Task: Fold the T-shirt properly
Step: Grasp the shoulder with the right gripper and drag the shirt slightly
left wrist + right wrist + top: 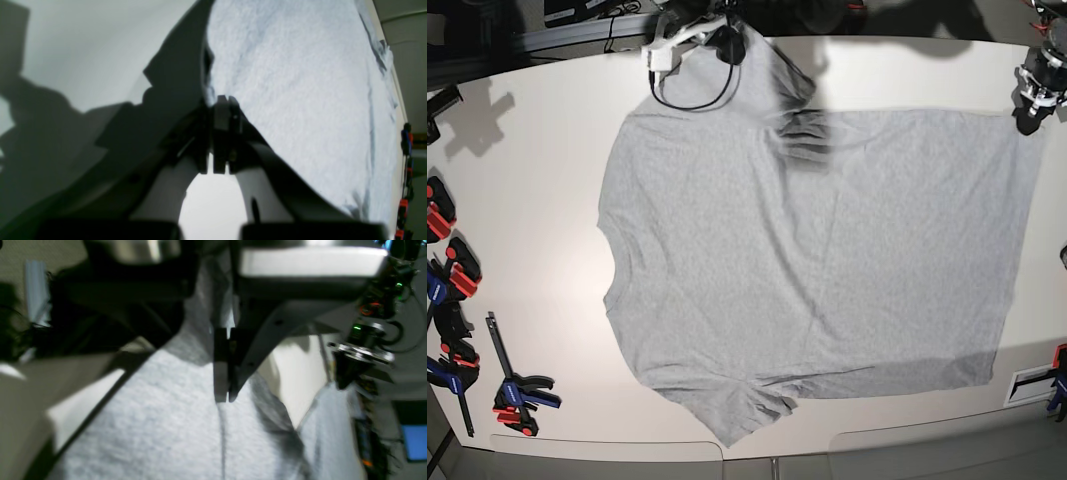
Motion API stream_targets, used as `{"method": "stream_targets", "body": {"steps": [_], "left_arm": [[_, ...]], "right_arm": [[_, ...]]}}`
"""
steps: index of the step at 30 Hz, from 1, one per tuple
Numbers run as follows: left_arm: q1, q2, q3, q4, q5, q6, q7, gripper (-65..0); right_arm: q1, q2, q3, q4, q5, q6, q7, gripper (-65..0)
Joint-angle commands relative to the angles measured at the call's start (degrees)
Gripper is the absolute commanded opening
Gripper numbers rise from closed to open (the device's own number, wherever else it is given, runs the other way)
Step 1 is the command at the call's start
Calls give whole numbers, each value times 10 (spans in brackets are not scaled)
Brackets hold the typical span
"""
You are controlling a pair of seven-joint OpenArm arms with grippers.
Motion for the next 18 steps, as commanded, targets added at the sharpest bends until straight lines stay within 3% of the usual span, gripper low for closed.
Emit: {"method": "stream_targets", "body": {"steps": [1, 8, 11, 18], "left_arm": [[8, -14, -6, 7, -10, -7, -11, -650], [38, -14, -7, 7, -40, -7, -9, -650], [54, -14, -15, 7, -50, -24, -3, -650], [88, -13, -93, 7, -96, -43, 40, -650]], "right_arm": [[-12, -1, -1, 19, -3, 9, 3, -650], [-61, -1, -1, 110, -22, 9, 6, -650], [-85, -1, -1, 144, -42, 9, 6, -650], [-147, -1, -1, 198, -49, 12, -1, -650]]}}
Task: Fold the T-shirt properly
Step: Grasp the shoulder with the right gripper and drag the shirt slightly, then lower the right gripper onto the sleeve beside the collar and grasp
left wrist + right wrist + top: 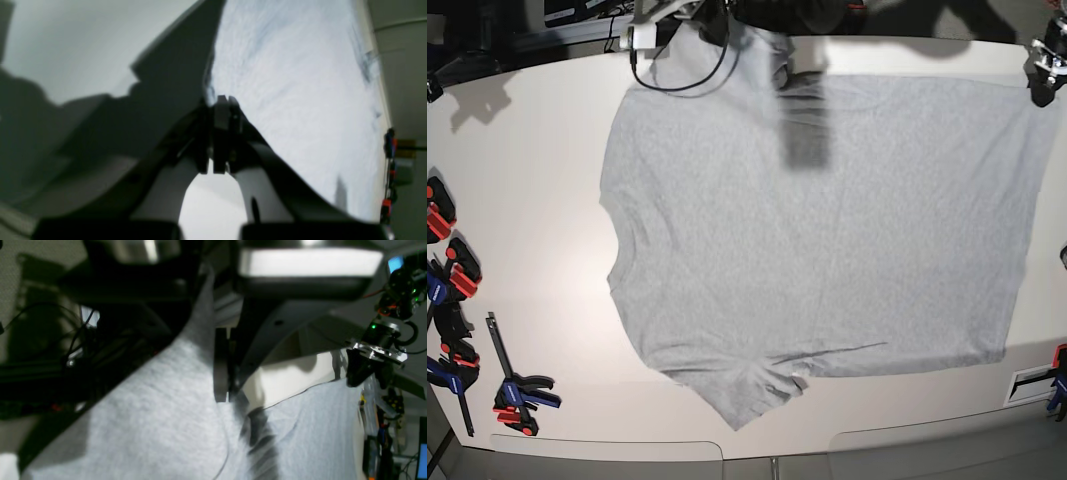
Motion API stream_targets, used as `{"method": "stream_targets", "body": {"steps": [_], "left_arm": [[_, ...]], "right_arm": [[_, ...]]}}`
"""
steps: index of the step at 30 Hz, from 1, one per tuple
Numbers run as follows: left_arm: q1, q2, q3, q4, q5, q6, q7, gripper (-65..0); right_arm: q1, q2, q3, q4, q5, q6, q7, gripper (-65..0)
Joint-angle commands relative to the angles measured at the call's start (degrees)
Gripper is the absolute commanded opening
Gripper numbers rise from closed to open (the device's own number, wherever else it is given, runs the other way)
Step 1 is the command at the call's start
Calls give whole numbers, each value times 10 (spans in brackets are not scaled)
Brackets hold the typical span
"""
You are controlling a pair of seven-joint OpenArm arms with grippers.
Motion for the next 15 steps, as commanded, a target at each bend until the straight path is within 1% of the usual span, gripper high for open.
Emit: {"method": "stream_targets", "body": {"steps": [1, 7, 11, 15], "left_arm": [[10, -14, -14, 6, -14, -7, -4, -650], [23, -13, -21, 6, -20, -7, 6, -650], [41, -12, -21, 6, -37, -7, 6, -650], [59, -13, -21, 6, -42, -7, 7, -650]], "right_arm": [[-17, -1, -1, 13, 4, 15, 7, -650], [-60, -1, -1, 15, 6, 21, 5, -650], [-79, -1, -1, 16, 5, 22, 5, -650], [-96, -1, -1, 34, 4, 37, 5, -650]]}}
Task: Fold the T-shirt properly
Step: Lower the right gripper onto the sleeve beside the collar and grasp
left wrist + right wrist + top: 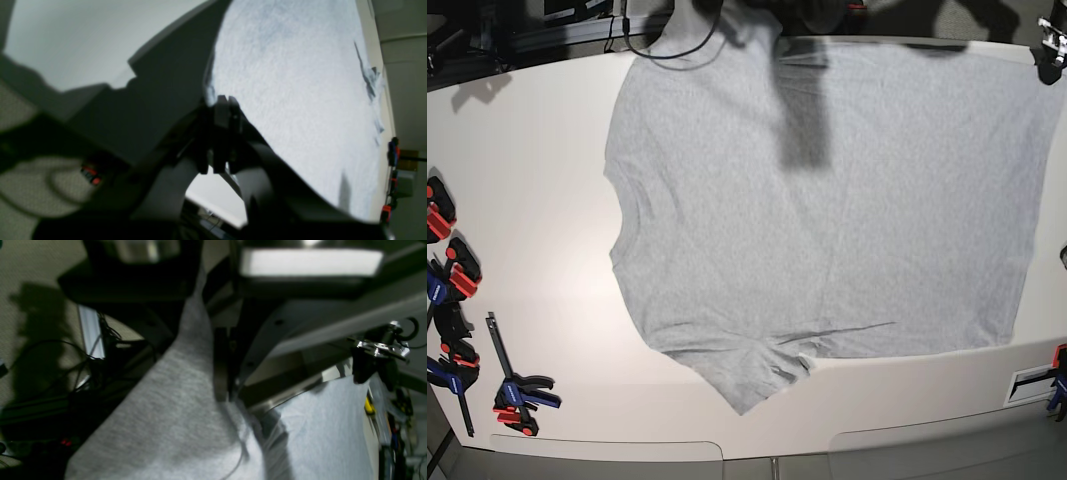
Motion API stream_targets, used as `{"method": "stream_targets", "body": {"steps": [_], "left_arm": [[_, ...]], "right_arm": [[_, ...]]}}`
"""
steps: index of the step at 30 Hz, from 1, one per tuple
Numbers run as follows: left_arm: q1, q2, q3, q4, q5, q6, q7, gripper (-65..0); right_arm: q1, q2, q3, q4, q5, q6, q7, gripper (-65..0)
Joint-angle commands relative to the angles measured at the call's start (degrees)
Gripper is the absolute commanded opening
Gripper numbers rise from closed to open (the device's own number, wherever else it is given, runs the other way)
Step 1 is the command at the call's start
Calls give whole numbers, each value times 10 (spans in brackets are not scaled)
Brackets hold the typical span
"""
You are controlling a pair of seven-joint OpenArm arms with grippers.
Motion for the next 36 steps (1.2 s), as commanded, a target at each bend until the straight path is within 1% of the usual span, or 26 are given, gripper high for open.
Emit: {"method": "stream_targets", "body": {"steps": [1, 3, 6, 9, 12, 15, 19, 22, 26, 29, 33, 36], "left_arm": [[5, -14, -6, 6, -12, -7, -5, -650], [4, -14, -6, 7, -12, -14, -5, -650], [2, -14, -6, 20, -12, -14, -5, -650], [1, -14, -6, 50, -12, -14, -5, -650], [0, -14, -6, 83, -12, -14, -5, -650], [0, -14, -6, 109, -2, -14, -10, -650], [0, -14, -6, 118, 0, -14, -10, -650], [-1, -14, -6, 118, 13, -14, -19, -650], [-11, -14, -6, 118, 12, -14, -18, -650], [-29, -14, -6, 118, 19, -14, -18, -650], [-60, -14, -5, 118, 43, -14, -19, -650], [-81, -14, -5, 118, 49, -4, -19, -650]], "right_arm": [[-13, -2, -4, 18, 1, 26, -2, -650], [-13, -2, -4, 35, -13, 26, 0, -650], [-6, -2, -4, 63, -45, 25, 12, -650], [20, -2, -4, 76, -72, 26, 10, -650], [52, -2, -4, 76, -89, 25, -2, -650], [80, -2, -4, 76, -103, 24, -2, -650], [106, -2, -4, 76, -117, 21, -3, -650], [120, -2, -4, 76, -116, 20, -2, -650], [150, -2, -4, 76, -117, 20, -2, -650], [177, -2, -4, 76, -124, 20, -3, -650], [224, -2, -4, 76, -154, 21, -6, -650], [260, -2, -4, 76, -164, 21, -12, -650]]}}
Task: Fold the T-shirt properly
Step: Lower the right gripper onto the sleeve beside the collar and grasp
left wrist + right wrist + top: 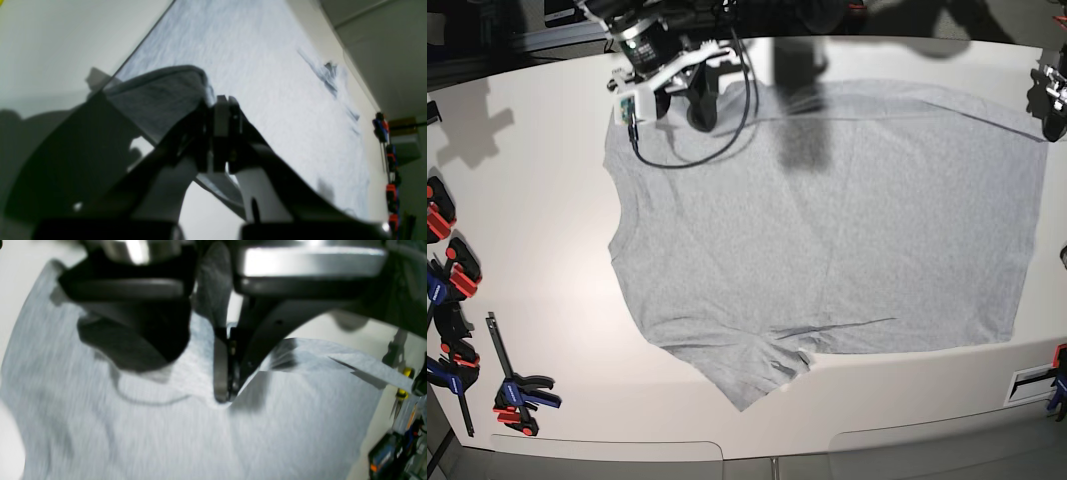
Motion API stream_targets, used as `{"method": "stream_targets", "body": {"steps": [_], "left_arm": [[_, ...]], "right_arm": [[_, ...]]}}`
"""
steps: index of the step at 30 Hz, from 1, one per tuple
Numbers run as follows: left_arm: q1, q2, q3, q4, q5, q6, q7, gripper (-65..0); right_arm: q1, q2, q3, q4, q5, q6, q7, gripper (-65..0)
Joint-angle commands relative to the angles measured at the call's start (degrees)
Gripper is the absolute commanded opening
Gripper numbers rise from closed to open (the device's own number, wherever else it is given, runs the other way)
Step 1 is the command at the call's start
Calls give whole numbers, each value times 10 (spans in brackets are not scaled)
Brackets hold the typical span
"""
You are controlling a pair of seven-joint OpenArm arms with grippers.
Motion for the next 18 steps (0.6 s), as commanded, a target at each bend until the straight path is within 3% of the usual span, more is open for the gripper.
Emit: {"method": "stream_targets", "body": {"steps": [1, 5, 13, 18], "left_arm": [[-5, -14, -6, 7, 2, -2, -12, -650], [-8, -11, -3, 7, 33, -2, -28, -650], [-13, -4, 4, 7, 33, -2, -37, -650], [-13, -3, 6, 7, 64, -2, -51, -650]], "right_arm": [[7, -1, -1, 11, 6, 6, 8, -650], [52, -1, -1, 5, 6, 9, -46, -650], [136, 9, -2, -82, 5, 10, -45, -650], [194, 9, -13, -124, 3, 30, -43, -650]]}}
